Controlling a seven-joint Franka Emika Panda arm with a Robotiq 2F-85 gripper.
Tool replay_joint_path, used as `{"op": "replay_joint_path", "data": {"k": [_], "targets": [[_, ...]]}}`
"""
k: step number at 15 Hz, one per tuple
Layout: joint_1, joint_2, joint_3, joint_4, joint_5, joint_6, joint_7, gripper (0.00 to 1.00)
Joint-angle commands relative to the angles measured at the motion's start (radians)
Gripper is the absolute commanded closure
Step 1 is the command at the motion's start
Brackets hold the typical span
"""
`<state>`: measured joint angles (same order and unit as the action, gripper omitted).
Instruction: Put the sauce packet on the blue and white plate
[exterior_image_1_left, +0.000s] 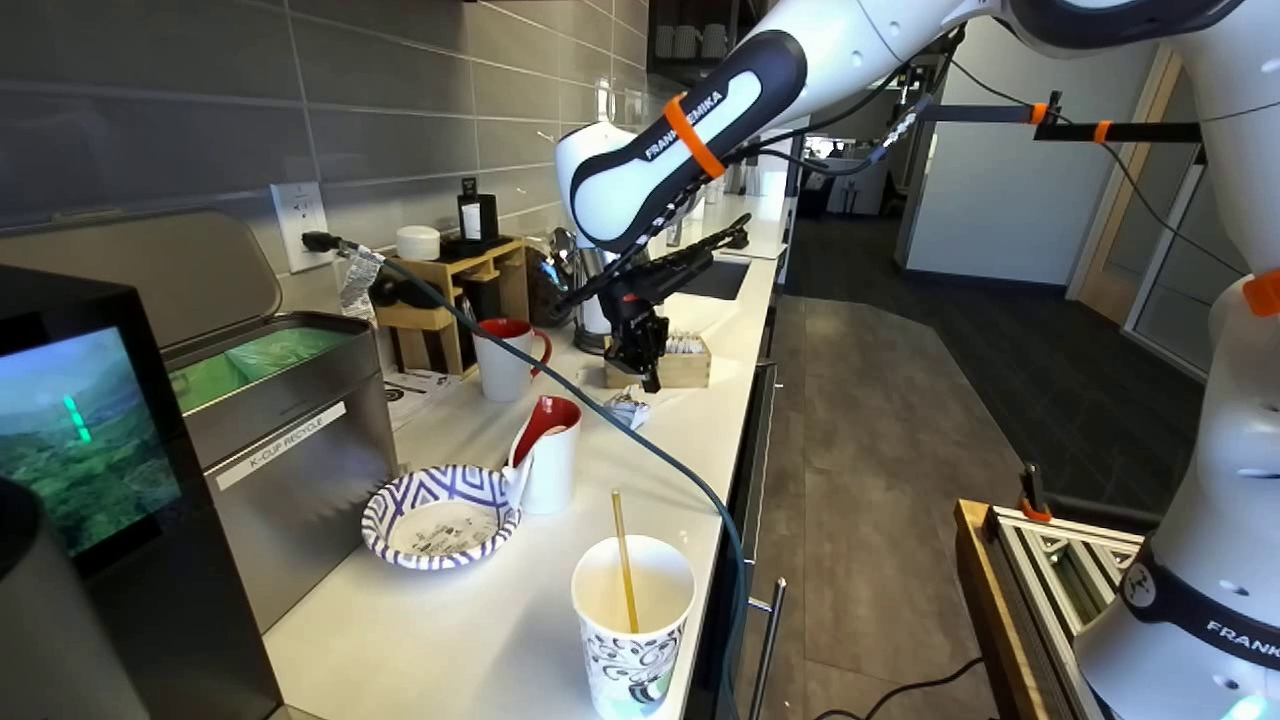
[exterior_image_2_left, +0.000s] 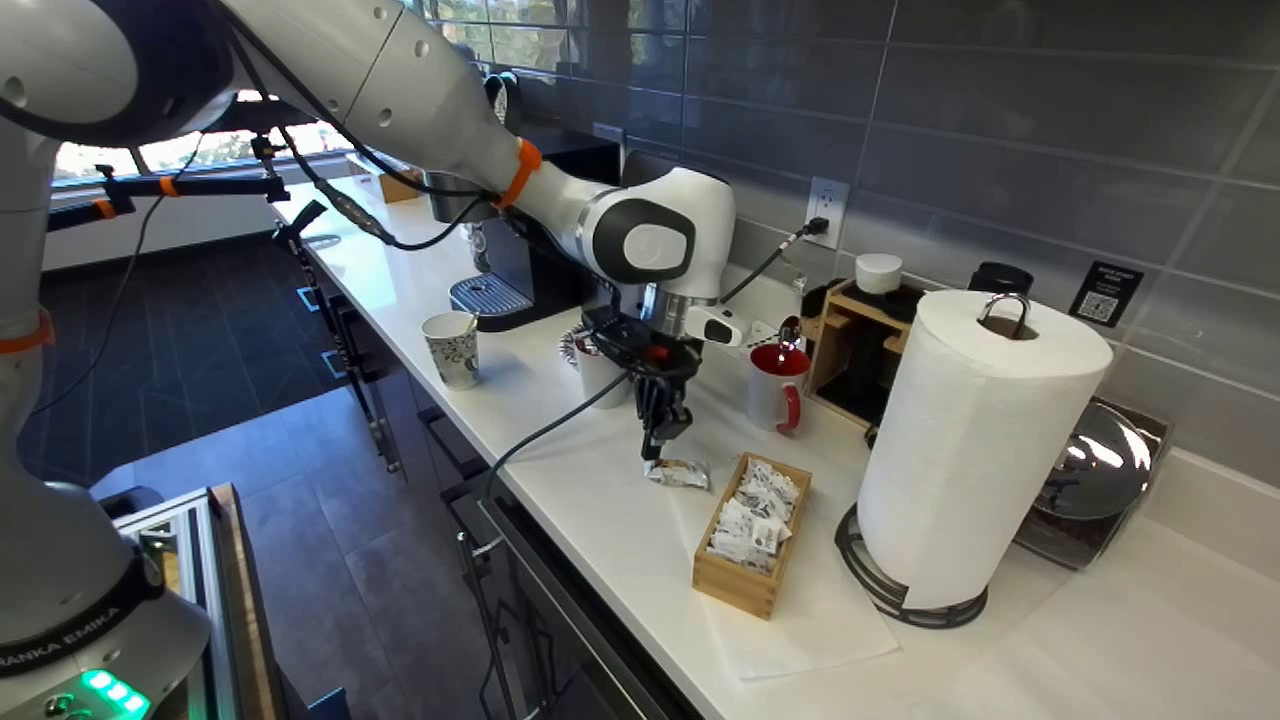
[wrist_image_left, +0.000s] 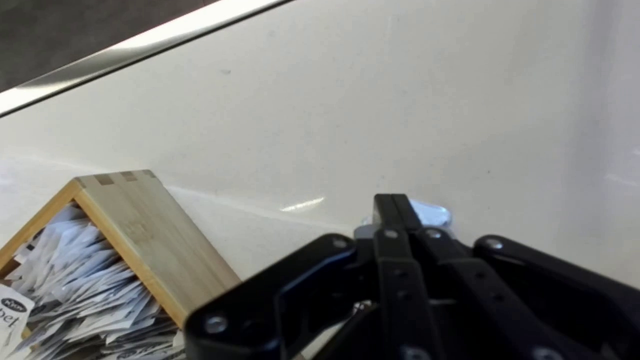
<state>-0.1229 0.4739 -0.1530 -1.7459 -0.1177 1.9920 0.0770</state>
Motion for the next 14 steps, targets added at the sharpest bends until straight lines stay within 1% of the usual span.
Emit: {"op": "replay_joint_path", "data": {"k": [1,4,6,8,11,14], "targets": [[-0.011,-0.035,0.006,-0.099,0.017,0.193,0.017,1.00],[-0.009,-0.044,0.003,-0.180,0.027,0.368,0.040,1.00],[-0.004,-0.062,0.001,-0.244,0.038,0.446,0.062,1.00],[-0.004,-0.081,0.003,-0.285,0.052,0.487,0.070,1.00],[-0.017,-0.081,0.016,-0.295,0.087,0.490,0.037,1.00],[-0.027,-0.044,0.025,-0.230,0.121,0.354,-0.005,1.00]]}}
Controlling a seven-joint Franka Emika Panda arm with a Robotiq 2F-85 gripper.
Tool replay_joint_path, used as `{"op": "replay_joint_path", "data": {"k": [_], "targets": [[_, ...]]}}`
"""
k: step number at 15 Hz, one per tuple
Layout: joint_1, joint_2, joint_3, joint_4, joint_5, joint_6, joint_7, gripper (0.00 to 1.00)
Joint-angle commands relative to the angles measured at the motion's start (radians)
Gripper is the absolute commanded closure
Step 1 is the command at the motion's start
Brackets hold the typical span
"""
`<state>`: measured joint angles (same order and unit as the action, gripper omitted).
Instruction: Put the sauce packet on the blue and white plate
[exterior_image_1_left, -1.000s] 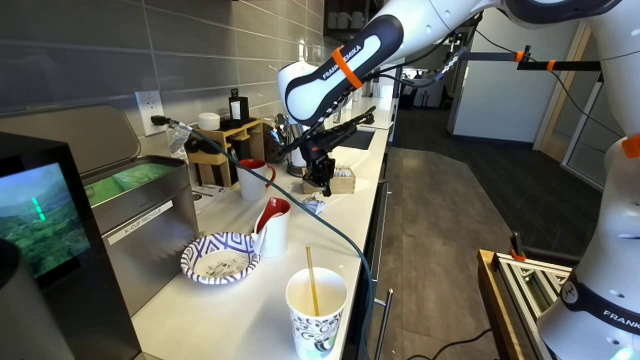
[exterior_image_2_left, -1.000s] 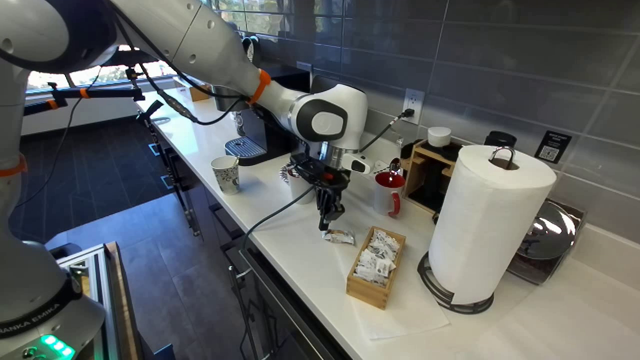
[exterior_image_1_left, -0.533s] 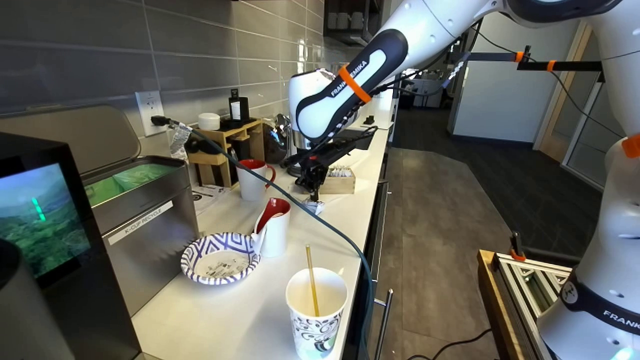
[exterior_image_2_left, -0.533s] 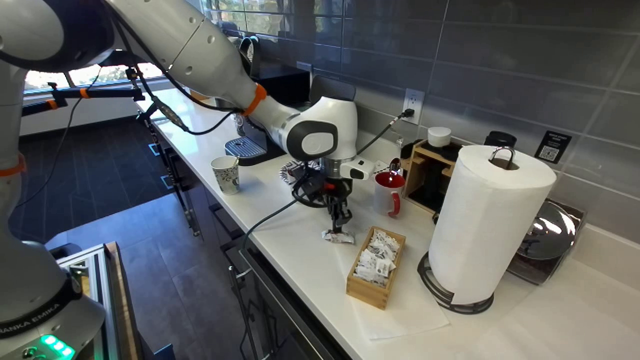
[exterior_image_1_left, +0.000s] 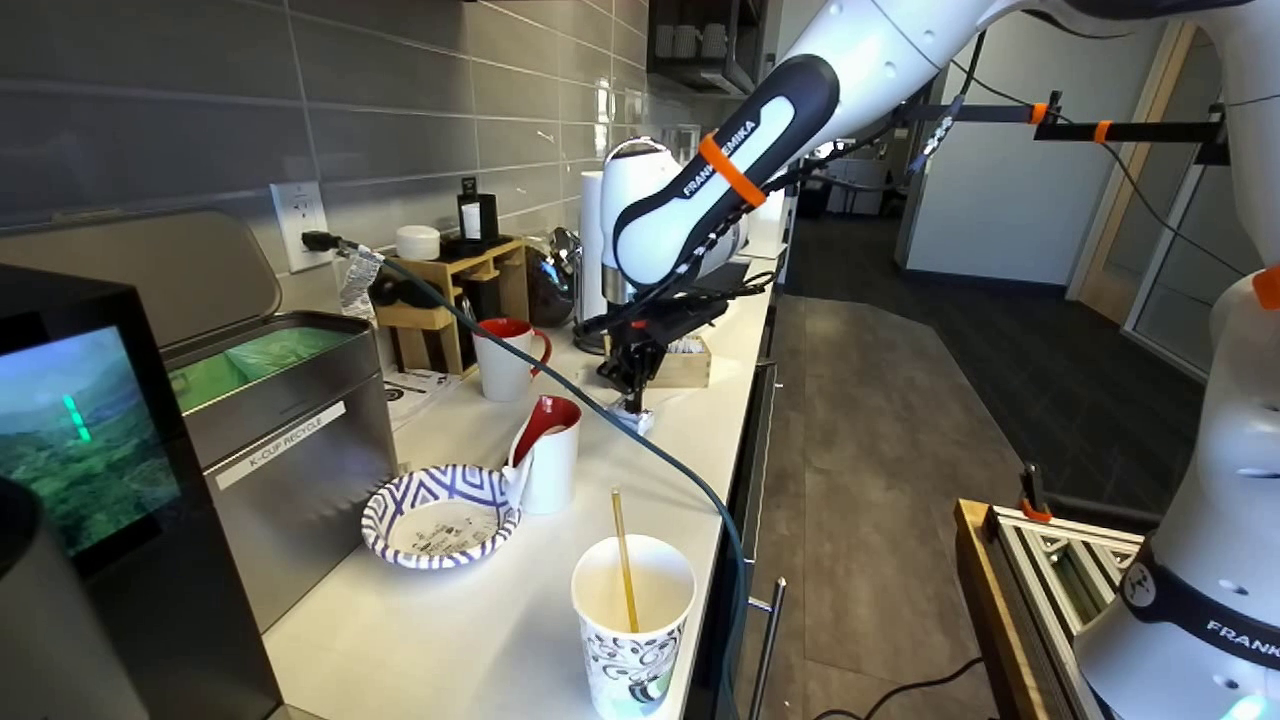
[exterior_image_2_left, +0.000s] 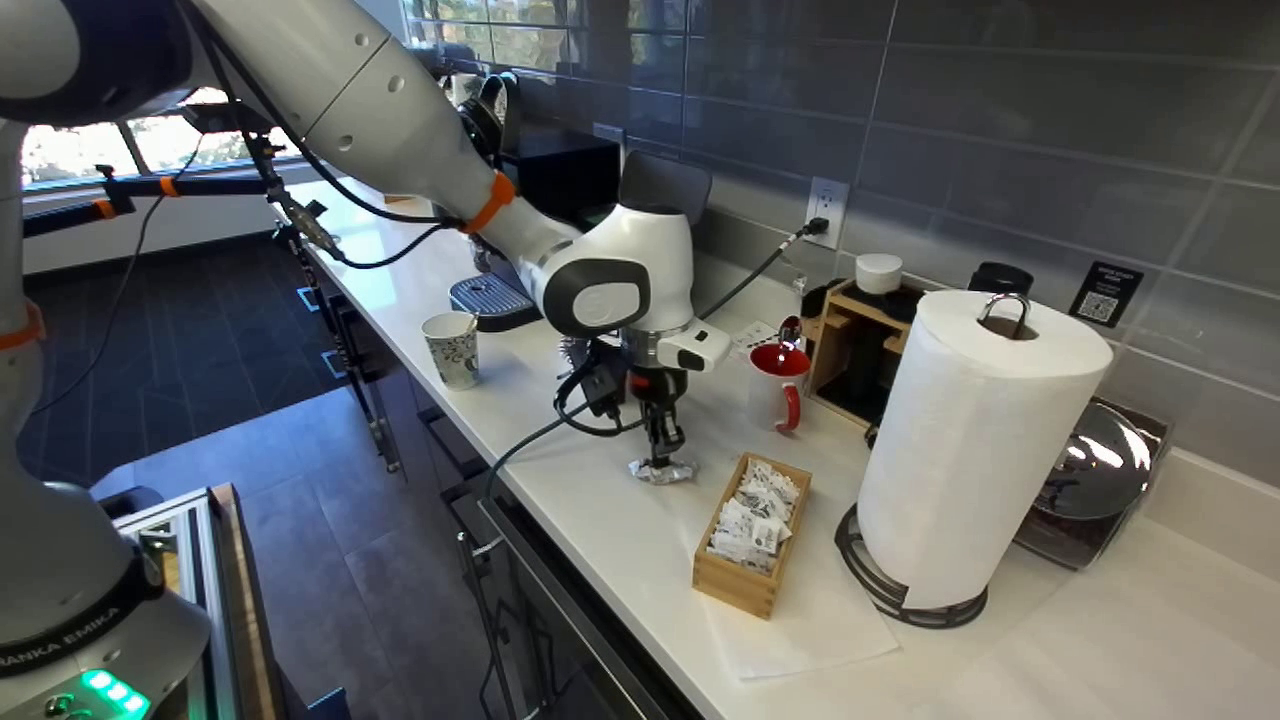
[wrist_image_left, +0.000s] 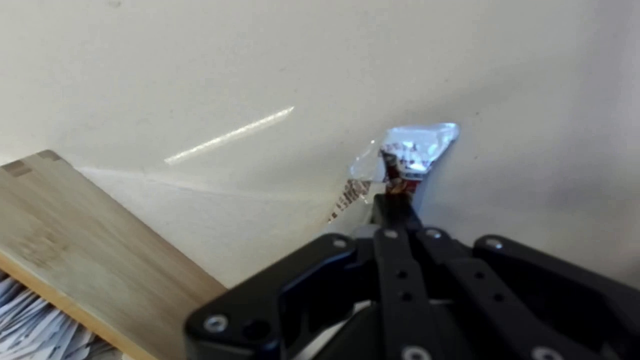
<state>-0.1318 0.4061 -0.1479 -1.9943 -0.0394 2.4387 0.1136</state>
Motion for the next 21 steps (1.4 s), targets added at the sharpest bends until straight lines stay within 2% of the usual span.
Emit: {"op": "replay_joint_path", "data": {"k": [1,4,8,11,12,13,14,18,21], "targets": [[-0.017,0.031,0.016,0.035,0.047,-0.142,-0.038,1.00],[-0.007,0.031,0.001,0.055,0.037,-0.210,-0.002,1.00],[0.049,-0.048,-0.049,-0.025,-0.064,-0.147,0.158,1.00],[0.067,-0.079,-0.059,-0.052,-0.123,-0.133,0.212,1.00],[0.071,-0.092,-0.060,-0.065,-0.134,-0.124,0.227,0.74],[0.073,-0.105,-0.060,-0.077,-0.142,-0.121,0.244,0.74],[0.068,-0.117,-0.055,-0.092,-0.127,-0.116,0.253,0.68],[0.040,-0.119,-0.043,-0.129,-0.041,-0.099,0.264,0.38],[0.034,-0.108,-0.052,-0.173,-0.038,-0.008,0.270,0.16]]}}
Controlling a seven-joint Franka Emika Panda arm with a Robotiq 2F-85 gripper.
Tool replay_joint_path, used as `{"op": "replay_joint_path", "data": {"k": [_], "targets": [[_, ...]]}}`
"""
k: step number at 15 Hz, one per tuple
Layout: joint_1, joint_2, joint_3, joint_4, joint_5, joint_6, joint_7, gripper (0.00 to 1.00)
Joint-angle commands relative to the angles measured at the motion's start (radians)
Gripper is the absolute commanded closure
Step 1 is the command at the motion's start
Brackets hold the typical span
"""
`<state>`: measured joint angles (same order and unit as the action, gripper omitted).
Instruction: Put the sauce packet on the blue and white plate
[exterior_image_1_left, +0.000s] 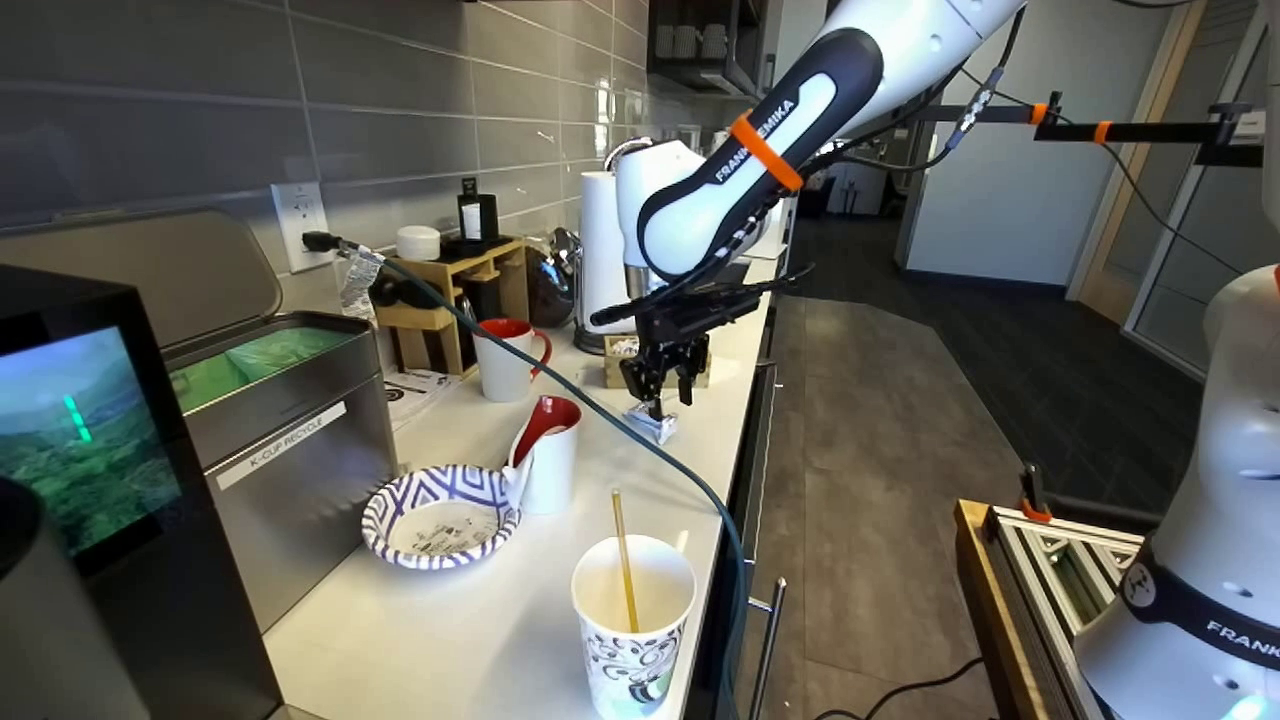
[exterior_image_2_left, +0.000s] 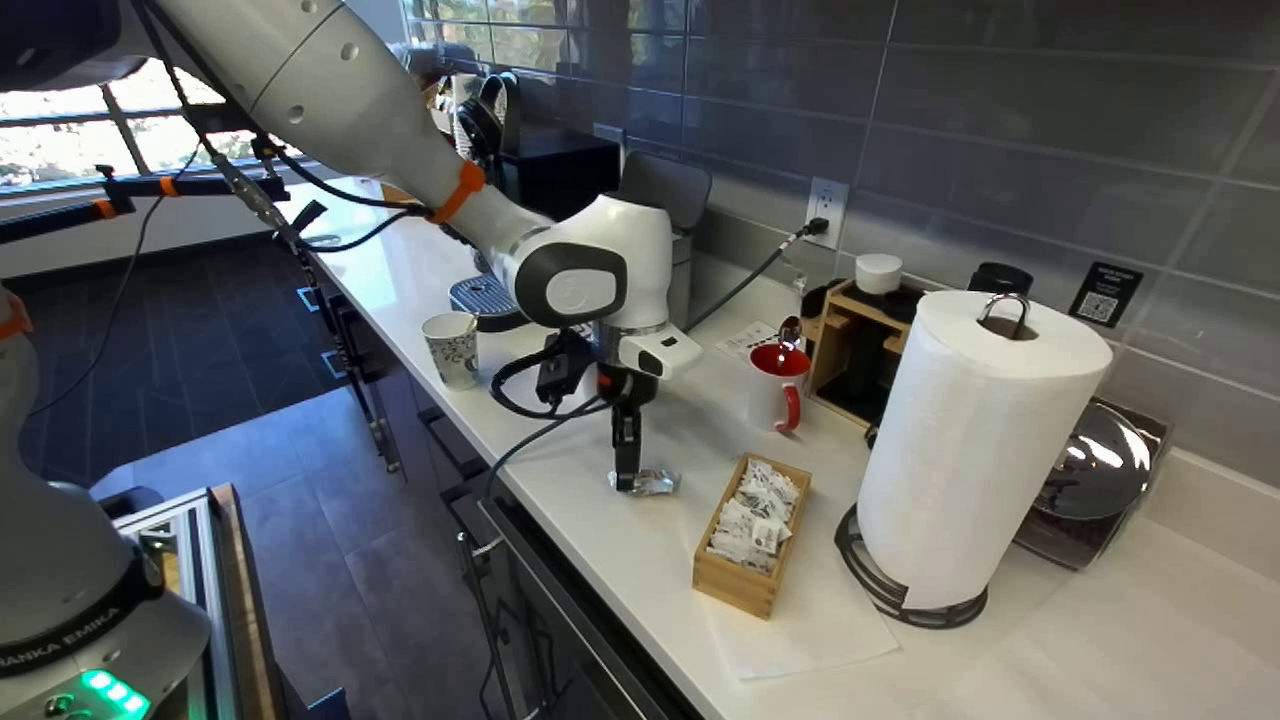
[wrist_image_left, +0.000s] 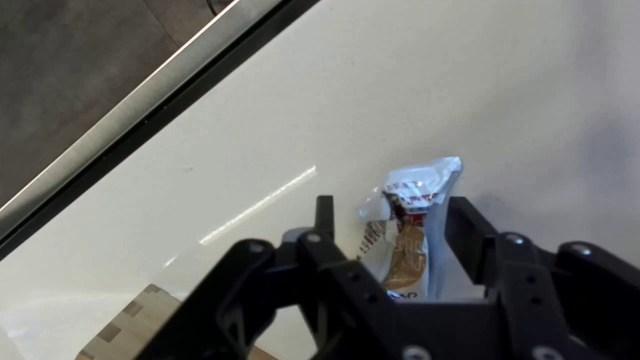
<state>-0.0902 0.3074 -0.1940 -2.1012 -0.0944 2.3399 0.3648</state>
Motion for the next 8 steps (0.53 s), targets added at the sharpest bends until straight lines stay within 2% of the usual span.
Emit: {"op": "replay_joint_path", "data": {"k": [1,2,5,6,8], "targets": [[-0.009,-0.004,-0.010,-0.078,0.015,0.114,0.025,0.09],[-0.008,0.001,-0.017,-0.090,0.008,0.146,0.038,0.01],[-0.012,0.010,-0.029,-0.116,0.020,0.222,0.041,0.00],[-0.013,0.012,-0.031,-0.122,0.025,0.240,0.038,0.25],[-0.013,0.008,-0.028,-0.128,0.040,0.249,0.028,0.29]]}}
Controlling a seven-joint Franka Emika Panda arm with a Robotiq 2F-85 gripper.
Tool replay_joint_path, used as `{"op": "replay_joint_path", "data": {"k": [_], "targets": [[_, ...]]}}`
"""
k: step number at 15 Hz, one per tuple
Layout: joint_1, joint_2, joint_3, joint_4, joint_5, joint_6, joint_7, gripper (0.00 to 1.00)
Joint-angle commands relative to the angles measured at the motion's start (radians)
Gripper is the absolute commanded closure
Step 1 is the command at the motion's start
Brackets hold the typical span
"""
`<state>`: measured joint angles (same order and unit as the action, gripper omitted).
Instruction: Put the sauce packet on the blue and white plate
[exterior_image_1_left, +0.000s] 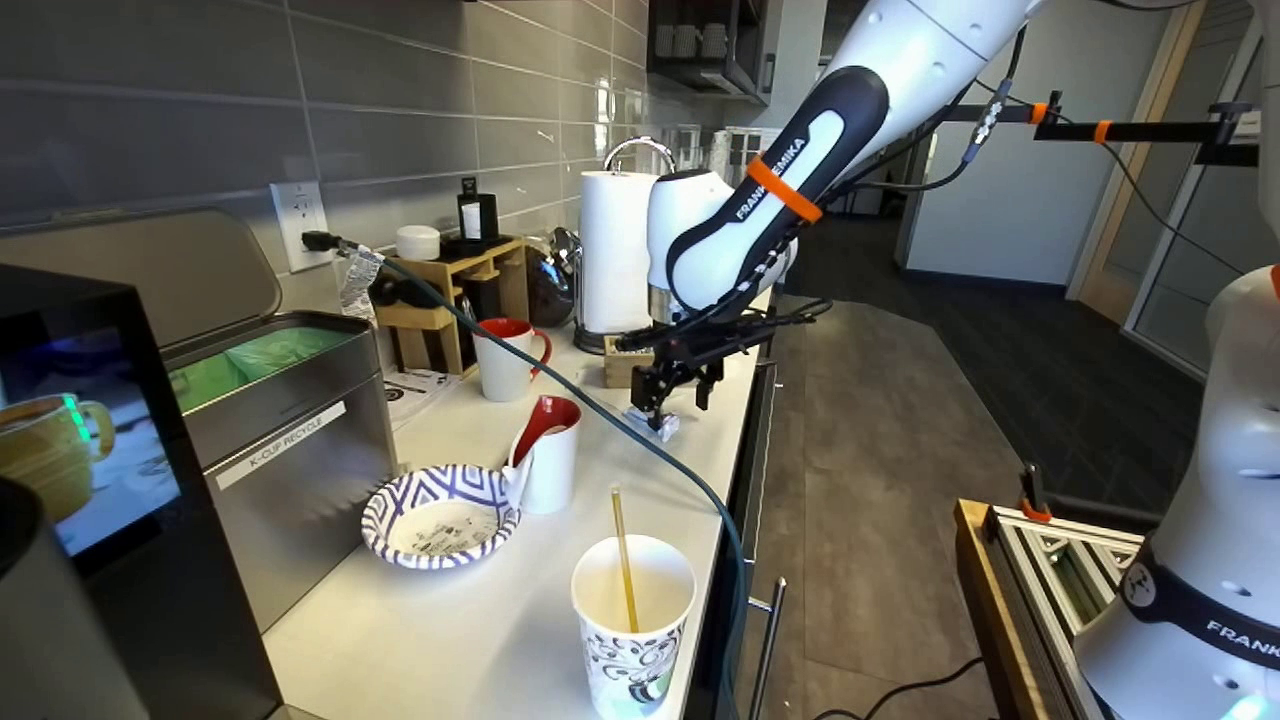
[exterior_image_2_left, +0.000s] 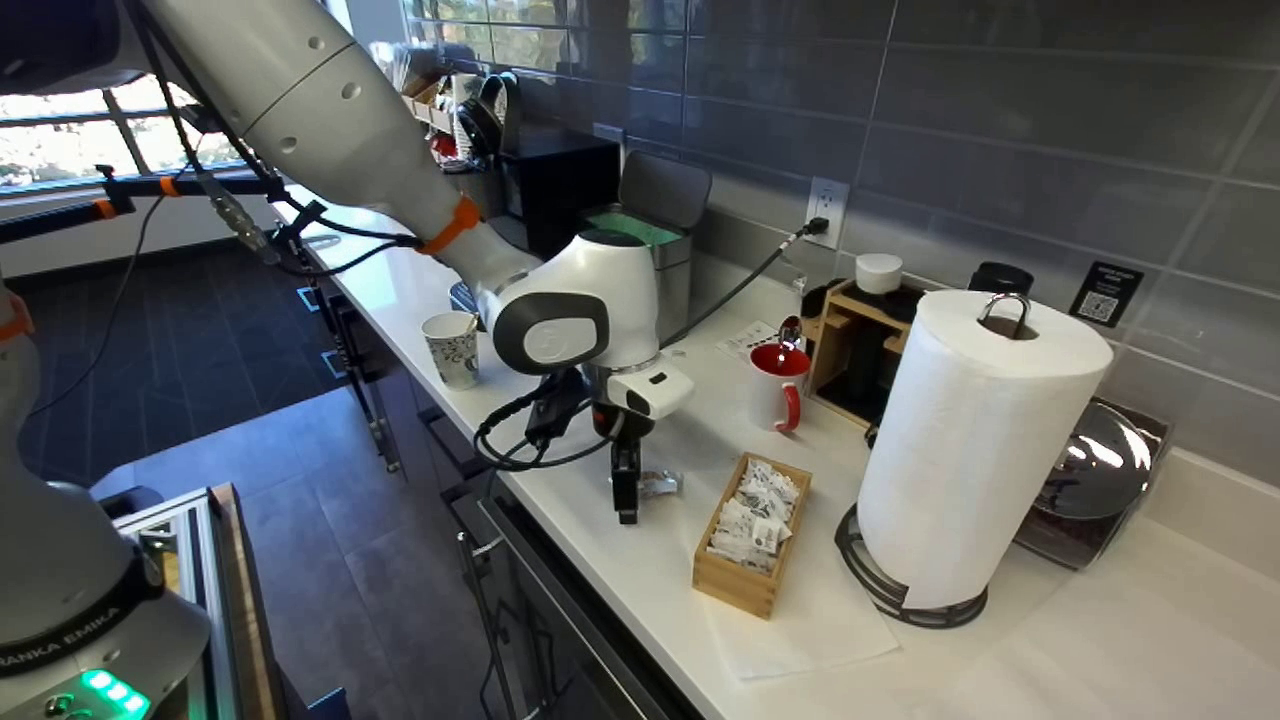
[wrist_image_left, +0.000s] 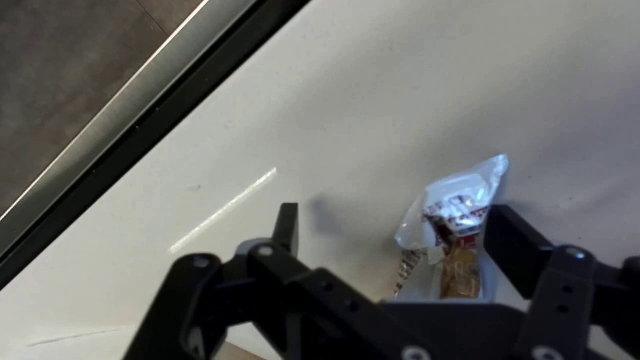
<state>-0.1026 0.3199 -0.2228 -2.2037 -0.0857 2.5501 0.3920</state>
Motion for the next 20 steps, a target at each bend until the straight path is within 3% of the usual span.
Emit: {"op": "replay_joint_path", "data": {"k": [1,9,13,20], "targets": [[0.001,-0.007,0.002,-0.025,0.037,0.039,0.000,0.38],[0.022,-0.036,0.008,-0.030,0.018,0.034,-0.020,0.98],[0.064,-0.090,-0.014,-0.062,-0.087,0.011,0.006,0.98],[0.129,-0.266,-0.045,-0.156,-0.503,-0.040,0.212,0.98]]}}
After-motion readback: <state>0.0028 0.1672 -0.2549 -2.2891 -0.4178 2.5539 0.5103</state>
